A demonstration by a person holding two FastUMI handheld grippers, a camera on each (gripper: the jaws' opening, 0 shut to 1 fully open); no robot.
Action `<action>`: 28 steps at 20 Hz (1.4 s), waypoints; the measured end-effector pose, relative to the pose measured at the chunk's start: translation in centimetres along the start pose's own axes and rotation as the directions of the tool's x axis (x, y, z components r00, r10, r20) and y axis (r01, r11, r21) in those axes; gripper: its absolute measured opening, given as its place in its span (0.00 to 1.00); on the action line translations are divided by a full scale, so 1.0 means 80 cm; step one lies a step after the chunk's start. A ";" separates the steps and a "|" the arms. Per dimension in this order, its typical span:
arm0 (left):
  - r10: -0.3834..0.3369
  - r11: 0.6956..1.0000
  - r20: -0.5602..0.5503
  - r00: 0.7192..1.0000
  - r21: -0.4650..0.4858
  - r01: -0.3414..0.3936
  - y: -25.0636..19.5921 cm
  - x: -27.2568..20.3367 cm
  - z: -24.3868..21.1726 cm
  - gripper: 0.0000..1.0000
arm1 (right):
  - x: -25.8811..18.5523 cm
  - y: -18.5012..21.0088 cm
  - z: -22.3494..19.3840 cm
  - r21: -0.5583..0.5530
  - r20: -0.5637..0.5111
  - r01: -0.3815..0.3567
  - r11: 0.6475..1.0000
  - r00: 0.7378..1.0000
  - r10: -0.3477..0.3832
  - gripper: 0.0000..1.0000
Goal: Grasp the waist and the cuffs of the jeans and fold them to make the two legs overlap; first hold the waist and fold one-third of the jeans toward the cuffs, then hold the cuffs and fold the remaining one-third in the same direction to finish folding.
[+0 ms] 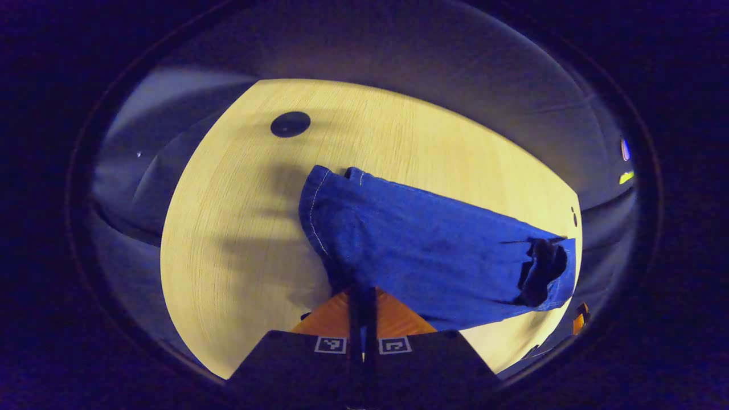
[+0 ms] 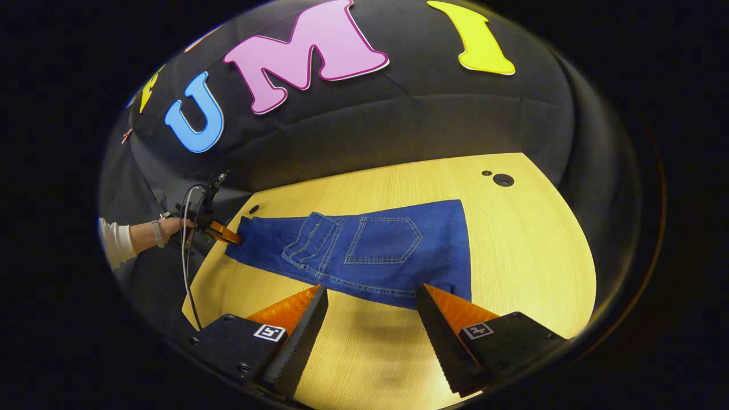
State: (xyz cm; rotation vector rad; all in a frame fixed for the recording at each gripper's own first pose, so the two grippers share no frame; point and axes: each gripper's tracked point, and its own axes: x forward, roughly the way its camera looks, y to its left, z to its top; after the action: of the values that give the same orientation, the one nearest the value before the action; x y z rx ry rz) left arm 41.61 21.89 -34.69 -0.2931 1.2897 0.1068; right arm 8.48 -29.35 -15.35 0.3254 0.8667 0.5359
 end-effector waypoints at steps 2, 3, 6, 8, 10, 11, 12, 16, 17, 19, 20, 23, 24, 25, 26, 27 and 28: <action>-0.090 0.996 0.057 0.994 -0.002 0.091 -0.034 -0.040 0.011 0.06 | -0.004 0.001 0.006 0.010 0.014 -0.003 1.000 1.000 0.003 0.96; -0.129 0.992 0.083 0.988 0.005 0.129 -0.050 -0.061 0.017 0.06 | -0.007 0.001 0.007 0.012 0.021 -0.003 1.000 1.000 0.003 0.96; -0.228 0.973 0.130 0.965 0.072 0.220 -0.117 -0.111 0.024 0.06 | -0.014 0.003 0.013 0.014 0.040 -0.009 1.000 0.999 0.009 0.96; -0.311 0.947 0.151 0.938 0.127 0.294 -0.194 -0.132 0.024 0.06 | -0.023 0.004 0.014 0.002 0.050 -0.011 1.000 0.999 0.011 0.96; -0.413 0.906 0.159 0.897 0.179 0.385 -0.281 -0.156 0.020 0.06 | -0.036 -0.002 0.013 -0.012 0.064 0.001 1.000 0.998 0.000 0.96; -0.468 0.877 0.150 0.871 0.198 0.437 -0.328 -0.168 0.017 0.03 | -0.042 -0.006 0.013 -0.012 0.072 0.005 1.000 0.997 -0.004 0.96; -0.513 0.850 0.133 0.848 0.222 0.479 -0.373 -0.174 0.010 0.06 | -0.050 -0.010 0.014 -0.009 0.083 0.010 1.000 0.996 -0.010 0.96; -0.546 0.803 0.034 0.837 0.306 0.511 -0.516 -0.112 -0.028 0.06 | -0.087 -0.039 0.012 0.008 0.121 0.052 0.999 0.991 -0.053 0.96; -0.539 0.799 0.010 0.842 0.322 0.508 -0.547 -0.089 -0.038 0.06 | -0.095 -0.050 0.009 0.006 0.124 0.068 0.998 0.990 -0.069 0.96; -0.499 0.807 -0.038 0.866 0.345 0.480 -0.595 -0.030 -0.063 0.06 | -0.110 -0.071 0.003 0.008 0.126 0.093 0.996 0.988 -0.093 0.96; -0.451 0.827 -0.059 0.891 0.349 0.441 -0.610 0.001 -0.075 0.06 | -0.117 -0.081 0.001 0.010 0.128 0.106 0.994 0.986 -0.106 0.96; -0.303 0.849 -0.159 0.940 0.403 0.342 -0.631 0.076 -0.136 0.06 | -0.127 -0.106 -0.005 0.019 0.129 0.117 0.993 0.984 -0.119 0.96; -0.263 0.844 -0.200 0.944 0.427 0.326 -0.630 0.091 -0.157 0.07 | -0.128 -0.116 -0.007 0.012 0.125 0.119 0.993 0.985 -0.120 0.95; -0.229 0.834 -0.240 0.943 0.451 0.317 -0.634 0.109 -0.181 0.08 | -0.128 -0.124 -0.011 0.004 0.118 0.120 0.993 0.986 -0.120 0.95; -0.204 0.821 -0.268 0.942 0.477 0.314 -0.635 0.118 -0.199 0.09 | -0.126 -0.132 -0.015 -0.001 0.106 0.116 0.993 0.988 -0.115 0.95; -0.210 0.810 -0.280 0.937 0.487 0.327 -0.639 0.126 -0.212 0.12 | -0.121 -0.140 -0.017 -0.004 0.097 0.116 0.993 0.989 -0.115 0.95; -0.258 0.807 -0.295 0.920 0.459 0.373 -0.657 0.121 -0.218 0.30 | -0.119 -0.147 -0.016 -0.009 0.096 0.115 0.993 0.989 -0.113 0.95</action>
State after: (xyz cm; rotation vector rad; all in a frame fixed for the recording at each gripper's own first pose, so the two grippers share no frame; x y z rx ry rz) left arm 40.78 -34.07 -40.07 -0.0602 1.4174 -0.5669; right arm 6.10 -44.33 -15.78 0.2843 0.7834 0.4171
